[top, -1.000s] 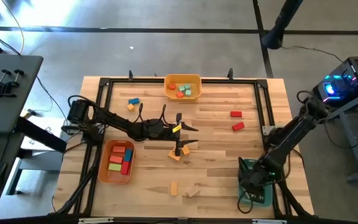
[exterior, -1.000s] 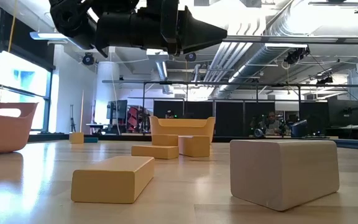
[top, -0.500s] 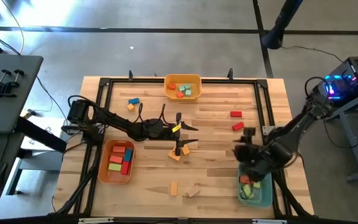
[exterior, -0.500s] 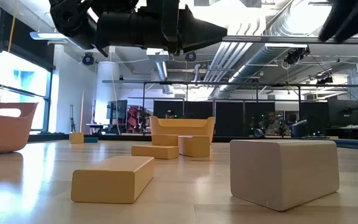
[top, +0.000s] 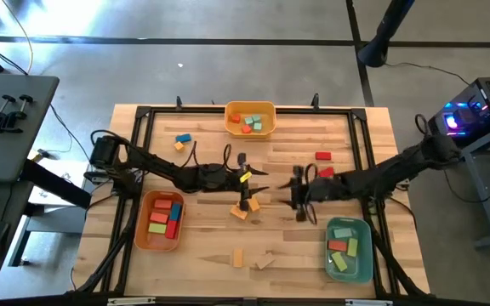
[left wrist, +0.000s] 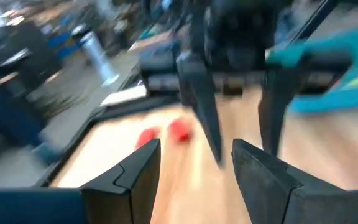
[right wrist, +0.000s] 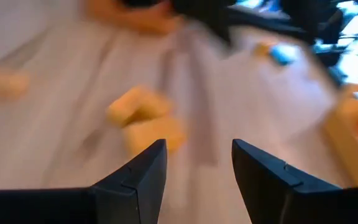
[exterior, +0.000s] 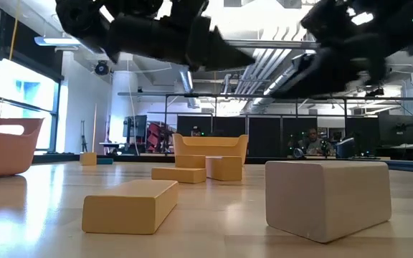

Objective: Sort blocks by size
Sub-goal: Put the thick brown block into the orange bin

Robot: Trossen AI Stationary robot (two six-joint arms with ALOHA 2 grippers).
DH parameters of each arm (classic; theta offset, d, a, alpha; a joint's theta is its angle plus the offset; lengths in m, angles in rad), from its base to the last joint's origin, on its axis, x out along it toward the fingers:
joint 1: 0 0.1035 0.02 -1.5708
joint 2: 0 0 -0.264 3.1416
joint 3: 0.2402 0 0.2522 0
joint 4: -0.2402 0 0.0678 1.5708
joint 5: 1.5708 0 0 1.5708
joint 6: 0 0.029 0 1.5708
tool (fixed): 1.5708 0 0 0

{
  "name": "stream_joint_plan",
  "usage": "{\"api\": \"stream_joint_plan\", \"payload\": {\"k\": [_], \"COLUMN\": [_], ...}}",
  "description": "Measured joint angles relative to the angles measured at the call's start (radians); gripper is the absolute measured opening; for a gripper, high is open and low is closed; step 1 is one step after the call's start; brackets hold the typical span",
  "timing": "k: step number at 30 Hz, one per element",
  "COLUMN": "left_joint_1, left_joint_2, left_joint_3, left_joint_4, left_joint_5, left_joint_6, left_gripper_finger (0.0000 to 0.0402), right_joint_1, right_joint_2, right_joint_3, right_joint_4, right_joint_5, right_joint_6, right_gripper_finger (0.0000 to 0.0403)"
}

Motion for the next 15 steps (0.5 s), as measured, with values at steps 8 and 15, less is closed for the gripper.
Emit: {"api": "stream_joint_plan", "payload": {"k": [8,15], "left_joint_1": [-0.049,-0.052], "left_joint_2": [-0.159,-0.172], "left_joint_3": [0.000,-0.007], "left_joint_4": [-0.408,-0.544], "left_joint_5": [-0.269,-0.269], "left_joint_6": [-0.096,-0.259], "left_gripper_finger": [0.0186,0.0186], "right_joint_1": [-0.125,-0.131], "right_joint_2": [0.000,0.001], "right_joint_3": [-0.030,-0.030], "right_joint_4": [0.118,0.105], "right_joint_5": [-0.008,-0.010], "right_joint_6": [0.162,0.159], "right_gripper_finger": [0.0176,0.0176]}}
